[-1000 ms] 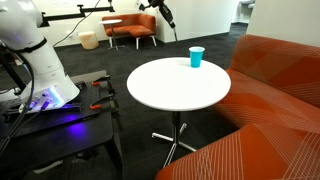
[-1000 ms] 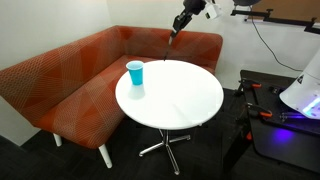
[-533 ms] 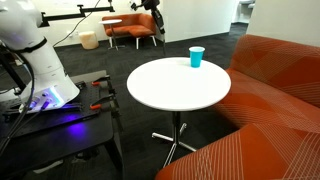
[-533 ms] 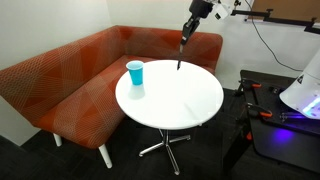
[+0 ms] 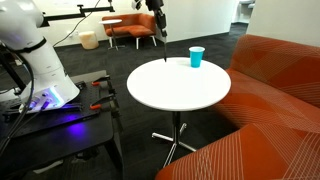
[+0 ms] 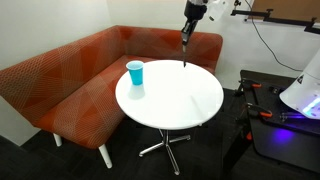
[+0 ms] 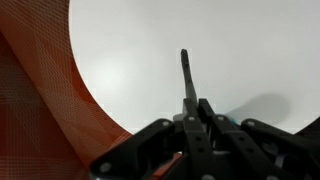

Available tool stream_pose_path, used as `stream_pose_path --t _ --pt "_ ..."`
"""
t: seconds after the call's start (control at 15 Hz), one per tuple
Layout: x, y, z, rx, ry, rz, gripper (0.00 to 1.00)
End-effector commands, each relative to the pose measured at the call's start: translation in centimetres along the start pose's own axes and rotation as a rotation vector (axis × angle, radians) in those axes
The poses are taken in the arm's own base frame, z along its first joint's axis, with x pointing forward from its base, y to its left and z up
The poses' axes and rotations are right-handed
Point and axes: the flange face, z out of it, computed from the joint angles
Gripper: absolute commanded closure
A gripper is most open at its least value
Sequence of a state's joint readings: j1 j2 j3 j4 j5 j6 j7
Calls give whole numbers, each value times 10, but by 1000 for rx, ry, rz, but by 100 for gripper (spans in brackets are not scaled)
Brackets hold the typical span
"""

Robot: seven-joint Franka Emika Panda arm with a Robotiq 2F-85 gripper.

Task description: Pick the marker from the cup and put it on the table

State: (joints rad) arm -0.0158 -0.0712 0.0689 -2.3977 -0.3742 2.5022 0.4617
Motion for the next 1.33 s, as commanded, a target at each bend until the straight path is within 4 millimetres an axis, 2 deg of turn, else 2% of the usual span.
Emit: stream_pose_path --t 0.0,0.4,0.73,0.93,1.27 --pt "23 -23 21 -129 -50 -44 98" --pt "34 -70 50 -385 -94 -163 98" --pt "33 -105 64 -491 -186 -312 98" --pt "33 -117 68 -508 -233 -417 98" --pt "39 -121 79 -502 -305 -623 98"
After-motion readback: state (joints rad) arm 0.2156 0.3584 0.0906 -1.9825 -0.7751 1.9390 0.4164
